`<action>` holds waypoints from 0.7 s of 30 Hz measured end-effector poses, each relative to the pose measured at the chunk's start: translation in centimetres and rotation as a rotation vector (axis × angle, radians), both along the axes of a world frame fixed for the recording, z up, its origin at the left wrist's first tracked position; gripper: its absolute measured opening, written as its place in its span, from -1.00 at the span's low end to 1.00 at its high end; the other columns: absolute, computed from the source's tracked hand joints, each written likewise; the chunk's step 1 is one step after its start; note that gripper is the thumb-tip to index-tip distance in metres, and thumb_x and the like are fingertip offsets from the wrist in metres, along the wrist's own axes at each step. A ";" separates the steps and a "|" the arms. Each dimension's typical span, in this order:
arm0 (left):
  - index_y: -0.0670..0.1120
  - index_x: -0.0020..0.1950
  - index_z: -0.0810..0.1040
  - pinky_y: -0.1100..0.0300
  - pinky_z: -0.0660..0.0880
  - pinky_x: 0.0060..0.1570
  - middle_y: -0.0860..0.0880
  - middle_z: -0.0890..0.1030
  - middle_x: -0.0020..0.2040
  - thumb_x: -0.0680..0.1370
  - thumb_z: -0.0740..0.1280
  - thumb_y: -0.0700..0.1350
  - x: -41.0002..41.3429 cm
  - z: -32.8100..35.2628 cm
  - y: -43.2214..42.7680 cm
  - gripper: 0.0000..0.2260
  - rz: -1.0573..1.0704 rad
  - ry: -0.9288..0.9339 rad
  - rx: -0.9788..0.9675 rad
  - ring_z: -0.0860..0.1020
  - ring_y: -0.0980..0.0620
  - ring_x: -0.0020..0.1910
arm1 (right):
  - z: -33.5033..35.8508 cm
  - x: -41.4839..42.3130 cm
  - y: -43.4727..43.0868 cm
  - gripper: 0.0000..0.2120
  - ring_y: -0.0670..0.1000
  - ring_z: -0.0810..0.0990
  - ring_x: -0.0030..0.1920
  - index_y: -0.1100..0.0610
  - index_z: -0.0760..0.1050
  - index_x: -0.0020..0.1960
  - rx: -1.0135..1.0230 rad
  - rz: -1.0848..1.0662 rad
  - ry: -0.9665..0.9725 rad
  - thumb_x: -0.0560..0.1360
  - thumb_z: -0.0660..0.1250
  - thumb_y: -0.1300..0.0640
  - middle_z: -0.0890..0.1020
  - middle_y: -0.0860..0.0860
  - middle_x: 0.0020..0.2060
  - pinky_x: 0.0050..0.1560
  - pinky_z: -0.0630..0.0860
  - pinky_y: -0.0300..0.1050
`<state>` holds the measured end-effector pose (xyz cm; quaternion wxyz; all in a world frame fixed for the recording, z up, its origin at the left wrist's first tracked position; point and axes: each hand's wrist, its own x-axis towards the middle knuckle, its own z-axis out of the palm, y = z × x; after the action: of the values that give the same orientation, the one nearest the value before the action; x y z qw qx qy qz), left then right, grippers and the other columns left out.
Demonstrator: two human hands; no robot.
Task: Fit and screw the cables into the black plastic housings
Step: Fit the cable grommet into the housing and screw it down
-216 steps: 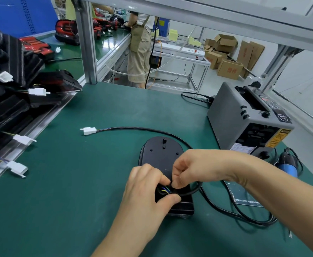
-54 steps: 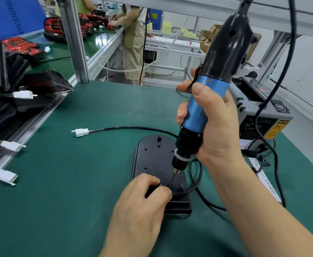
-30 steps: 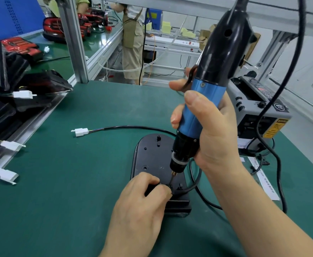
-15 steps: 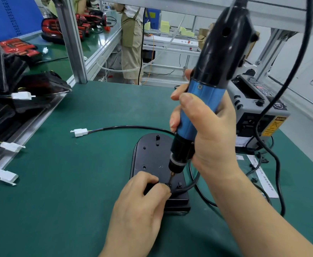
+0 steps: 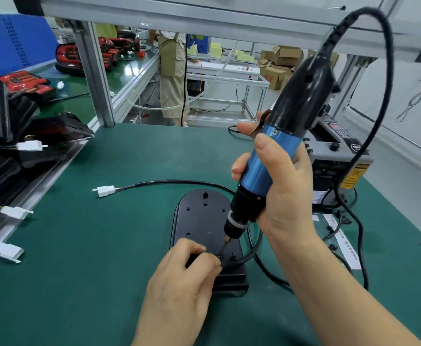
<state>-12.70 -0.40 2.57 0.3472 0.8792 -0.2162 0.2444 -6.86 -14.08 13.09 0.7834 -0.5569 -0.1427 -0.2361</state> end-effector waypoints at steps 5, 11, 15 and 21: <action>0.05 -0.15 0.58 0.41 0.32 -0.40 0.13 0.47 -0.13 0.47 0.35 -0.04 0.2 0.0 0.2 -0.98 -0.038 -0.006 0.007 0.40 0.18 -0.24 | 0.9 -0.1 -2.9 -0.81 -0.02 0.55 -0.40 0.14 0.42 0.02 0.129 -0.043 0.063 0.46 0.32 0.10 0.60 -0.08 -0.34 -0.35 0.52 -0.17; 0.04 -0.01 0.69 0.23 0.47 -0.49 0.05 0.53 -0.17 0.39 0.38 -0.06 0.7 0.0 0.4 -0.80 -0.075 -0.021 0.036 0.40 0.17 -0.22 | 0.6 -1.2 -11.3 -0.73 0.00 0.62 -0.35 0.19 0.47 -0.01 0.329 -0.289 0.346 0.44 0.41 0.02 0.59 0.00 -0.42 -0.25 0.61 -0.12; 0.04 -0.07 0.71 0.26 0.46 -0.49 0.02 0.54 -0.18 0.35 0.40 -0.09 0.8 0.0 0.3 -0.81 -0.068 -0.022 0.038 0.40 0.15 -0.21 | -1.6 -1.7 -17.5 -0.73 0.00 0.60 -0.43 0.15 0.46 -0.01 0.373 -0.424 0.568 0.45 0.40 -0.02 0.56 0.03 -0.26 -0.31 0.63 -0.10; 0.04 -0.06 0.70 0.27 0.44 -0.49 0.03 0.53 -0.17 0.45 0.21 0.04 0.8 0.1 0.3 -0.72 -0.065 -0.044 0.033 0.40 0.15 -0.20 | -6.1 -2.2 -23.1 -0.69 -0.02 0.55 -0.52 0.14 0.43 -0.02 0.244 -0.550 0.880 0.43 0.38 -0.07 0.57 0.07 -0.29 -0.49 0.54 -0.18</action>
<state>-11.91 -0.11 2.67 0.3358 0.8717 -0.2563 0.2484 -9.09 -37.20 7.04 0.7375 -0.5250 0.3791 -0.1919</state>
